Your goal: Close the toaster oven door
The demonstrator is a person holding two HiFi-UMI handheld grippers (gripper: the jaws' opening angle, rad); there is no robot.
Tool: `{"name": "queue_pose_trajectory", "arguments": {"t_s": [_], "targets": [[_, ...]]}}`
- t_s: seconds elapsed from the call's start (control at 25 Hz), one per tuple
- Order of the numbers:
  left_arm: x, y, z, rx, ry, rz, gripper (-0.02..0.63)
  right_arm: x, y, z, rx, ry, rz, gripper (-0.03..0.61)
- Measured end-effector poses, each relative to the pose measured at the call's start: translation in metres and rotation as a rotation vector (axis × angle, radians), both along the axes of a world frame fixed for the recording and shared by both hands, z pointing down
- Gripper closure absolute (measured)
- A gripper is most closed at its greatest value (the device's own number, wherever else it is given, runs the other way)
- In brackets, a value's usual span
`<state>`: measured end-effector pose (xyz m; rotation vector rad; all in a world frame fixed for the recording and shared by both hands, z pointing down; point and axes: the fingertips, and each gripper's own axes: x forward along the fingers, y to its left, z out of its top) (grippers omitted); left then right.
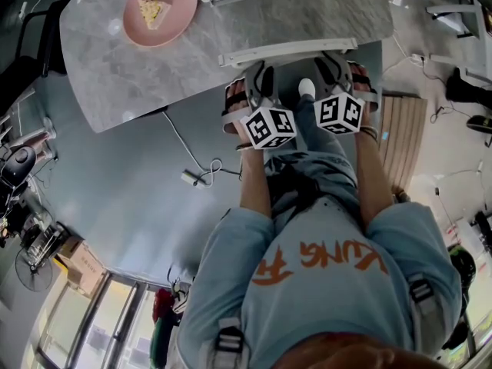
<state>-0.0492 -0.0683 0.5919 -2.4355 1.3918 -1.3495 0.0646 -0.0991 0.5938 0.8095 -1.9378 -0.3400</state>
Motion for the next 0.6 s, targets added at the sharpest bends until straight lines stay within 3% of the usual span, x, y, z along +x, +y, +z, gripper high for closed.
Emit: {"name": "queue_pose_trajectory", "arguments": {"t_s": [0.12,0.4,0.6], "targets": [[-0.005,-0.007,-0.011,0.04,-0.008,-0.012,0.506,-0.001,-0.005,-0.008,0.02,0.001,-0.002,0.451],[-0.008,-0.016,-0.024,0.052,-0.03,0.003,0.495,-0.002,-0.012,-0.019,0.045,0.024,-0.022,0.449],[-0.005,-0.017,-0.029,0.058,-0.107,0.047,0.495,-0.002,-0.015,-0.023,0.055,0.05,-0.044,0.454]]}}
